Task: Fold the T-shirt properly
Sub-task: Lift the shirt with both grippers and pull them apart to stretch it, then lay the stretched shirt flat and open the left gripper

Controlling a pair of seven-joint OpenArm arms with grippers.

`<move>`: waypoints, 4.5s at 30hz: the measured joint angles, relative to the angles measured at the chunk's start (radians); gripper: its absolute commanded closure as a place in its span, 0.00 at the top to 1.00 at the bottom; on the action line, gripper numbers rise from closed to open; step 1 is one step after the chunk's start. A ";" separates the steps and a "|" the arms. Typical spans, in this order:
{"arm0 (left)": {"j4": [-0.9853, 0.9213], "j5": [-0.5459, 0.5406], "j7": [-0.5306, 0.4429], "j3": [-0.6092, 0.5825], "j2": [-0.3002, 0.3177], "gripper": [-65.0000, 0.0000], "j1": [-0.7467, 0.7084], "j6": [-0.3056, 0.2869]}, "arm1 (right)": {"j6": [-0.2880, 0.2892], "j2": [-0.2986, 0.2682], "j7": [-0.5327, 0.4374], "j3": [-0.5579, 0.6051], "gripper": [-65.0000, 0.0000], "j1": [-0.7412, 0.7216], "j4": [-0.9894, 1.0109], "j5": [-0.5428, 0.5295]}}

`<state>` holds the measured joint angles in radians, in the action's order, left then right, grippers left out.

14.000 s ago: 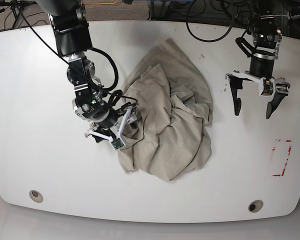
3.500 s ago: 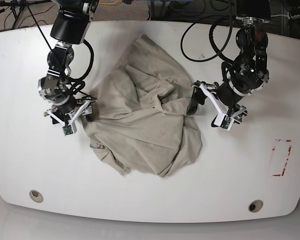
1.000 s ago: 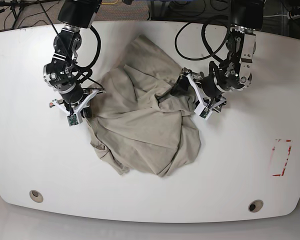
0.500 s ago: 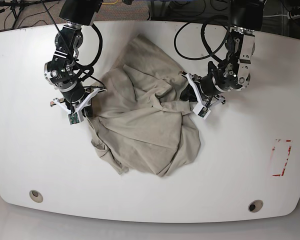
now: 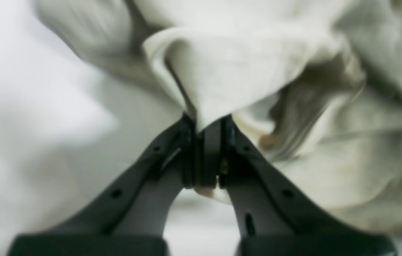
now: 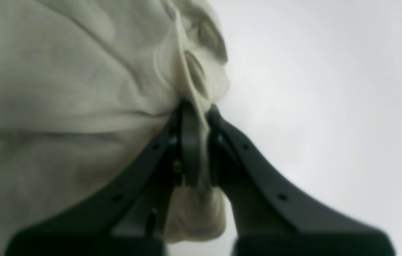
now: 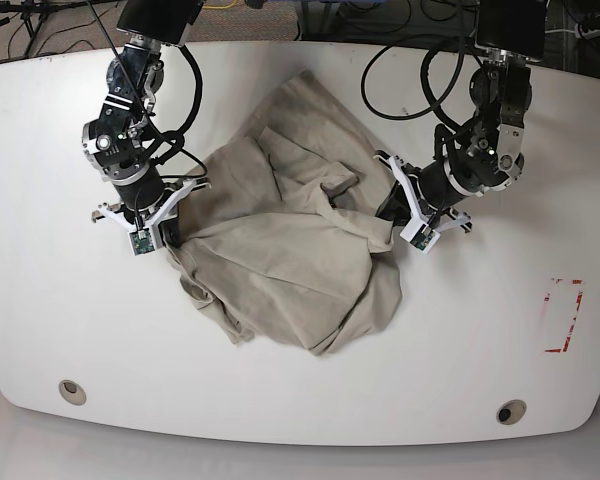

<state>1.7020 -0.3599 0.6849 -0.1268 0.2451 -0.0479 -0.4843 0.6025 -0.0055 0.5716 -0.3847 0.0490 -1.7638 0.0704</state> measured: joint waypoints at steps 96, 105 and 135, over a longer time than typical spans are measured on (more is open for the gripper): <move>0.278 -0.106 0.372 0.497 0.123 0.00 0.040 -0.110 | 0.083 -0.174 0.286 0.064 0.00 -0.066 -0.205 -0.139; 0.277 -0.136 0.374 0.547 0.092 0.00 -0.187 -0.108 | 0.081 -0.121 0.215 0.033 0.00 0.111 -0.204 -0.122; 0.275 -0.136 0.363 0.631 0.095 0.21 -0.440 -0.106 | 0.075 -0.037 0.199 0.035 0.00 0.286 -0.204 -0.118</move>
<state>1.9766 -0.4961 1.0477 0.5041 0.3397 -0.4877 -0.5907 0.6777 -0.0422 0.7704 -0.3500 0.3355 -1.9682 -0.0475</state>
